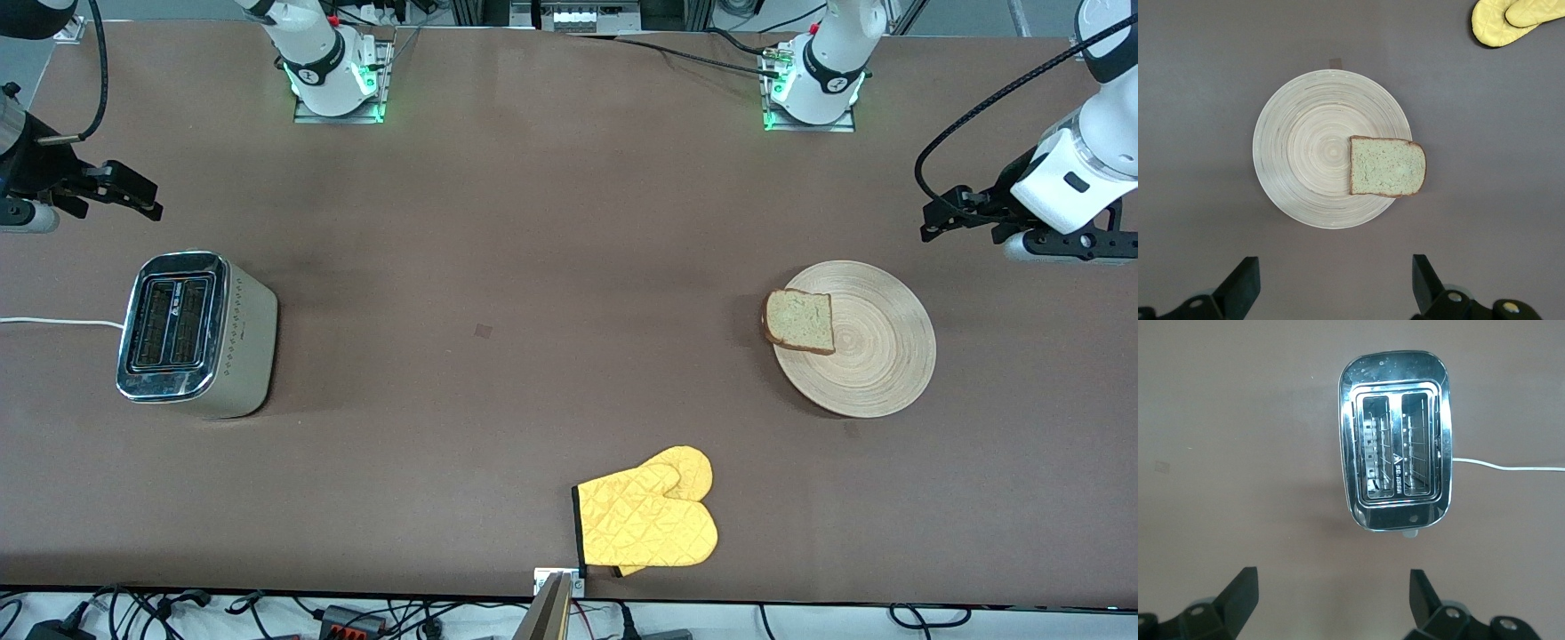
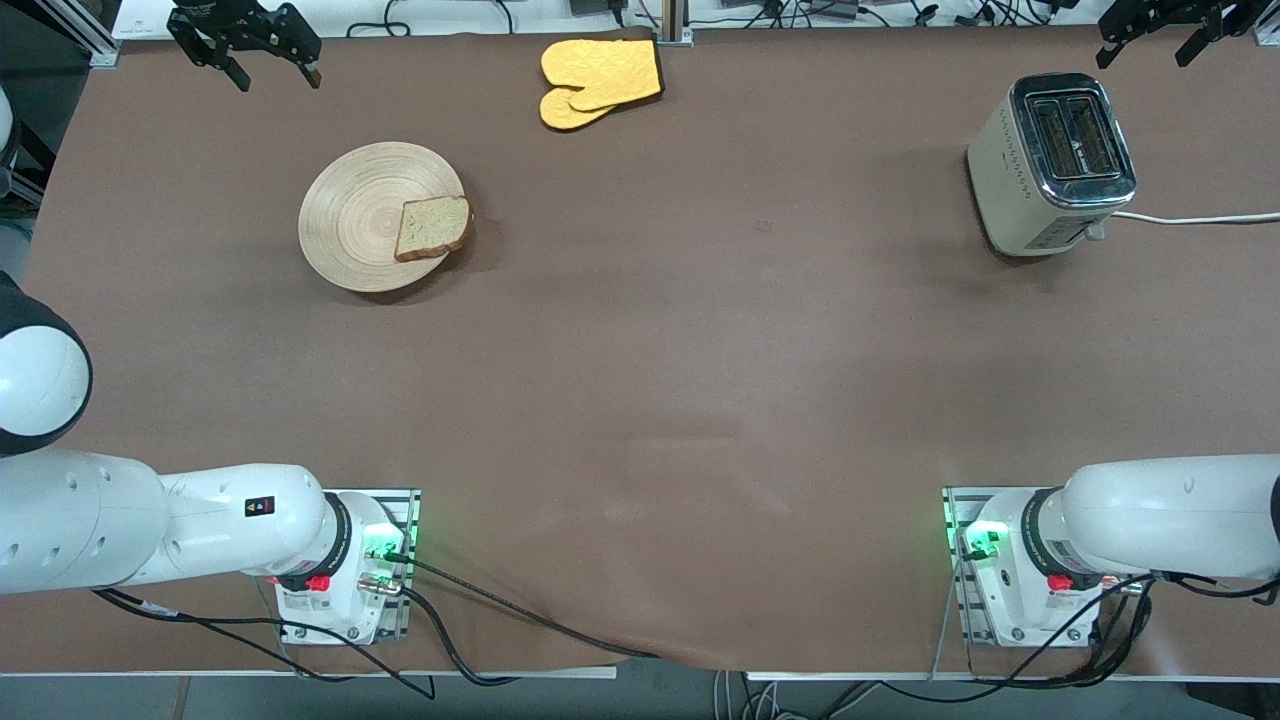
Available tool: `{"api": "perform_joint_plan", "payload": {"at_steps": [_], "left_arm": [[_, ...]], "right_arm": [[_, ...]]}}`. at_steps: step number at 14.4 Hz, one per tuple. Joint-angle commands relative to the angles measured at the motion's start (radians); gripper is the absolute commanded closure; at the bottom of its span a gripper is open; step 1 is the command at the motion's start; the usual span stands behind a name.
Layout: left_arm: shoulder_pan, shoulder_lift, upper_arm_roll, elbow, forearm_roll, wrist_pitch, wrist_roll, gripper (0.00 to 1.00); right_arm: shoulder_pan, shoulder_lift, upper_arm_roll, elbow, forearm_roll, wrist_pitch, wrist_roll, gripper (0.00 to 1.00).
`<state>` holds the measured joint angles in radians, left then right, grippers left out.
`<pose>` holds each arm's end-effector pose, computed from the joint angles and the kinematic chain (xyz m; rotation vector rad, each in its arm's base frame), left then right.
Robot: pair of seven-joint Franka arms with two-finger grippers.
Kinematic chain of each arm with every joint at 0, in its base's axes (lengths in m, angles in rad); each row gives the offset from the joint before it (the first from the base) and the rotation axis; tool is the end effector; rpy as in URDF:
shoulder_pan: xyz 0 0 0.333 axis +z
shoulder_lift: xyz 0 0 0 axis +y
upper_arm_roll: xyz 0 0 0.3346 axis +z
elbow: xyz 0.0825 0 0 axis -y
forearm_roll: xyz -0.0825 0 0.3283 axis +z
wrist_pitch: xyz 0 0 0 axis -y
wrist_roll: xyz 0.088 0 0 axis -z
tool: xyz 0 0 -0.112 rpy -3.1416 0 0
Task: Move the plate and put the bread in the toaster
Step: 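Reach the left gripper to the rim of the wooden plate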
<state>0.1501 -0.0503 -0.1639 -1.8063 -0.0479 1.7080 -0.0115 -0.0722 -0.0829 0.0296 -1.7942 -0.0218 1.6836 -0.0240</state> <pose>0.4860 -0.0133 0.5756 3.1022 0.0090 -0.0762 0.4755 -0.0219 0.5946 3.1180 -0.0249 -0.0445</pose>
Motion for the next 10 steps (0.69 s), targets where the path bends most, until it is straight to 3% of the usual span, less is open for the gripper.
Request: {"api": "perform_joint_plan", "payload": {"at_steps": [1,7,10], "left_arm": [[-0.003,-0.014,0.0,0.002,-0.012,-0.024,-0.013,0.0],[0.009,0.024,0.015,0.024,-0.021,-0.021,-0.01,0.0],[0.141,0.117,0.014,0.048,-0.145,-0.021,0.007,0.0]], "right_arm": [[-0.008,-0.041,0.006,-0.04,0.016,-0.013,-0.011,0.0],[-0.009,-0.031,0.006,-0.027,0.019,-0.002,-0.01,0.0],[-0.011,-0.029,0.006,-0.027,0.019,0.001,-0.01,0.0]]}}
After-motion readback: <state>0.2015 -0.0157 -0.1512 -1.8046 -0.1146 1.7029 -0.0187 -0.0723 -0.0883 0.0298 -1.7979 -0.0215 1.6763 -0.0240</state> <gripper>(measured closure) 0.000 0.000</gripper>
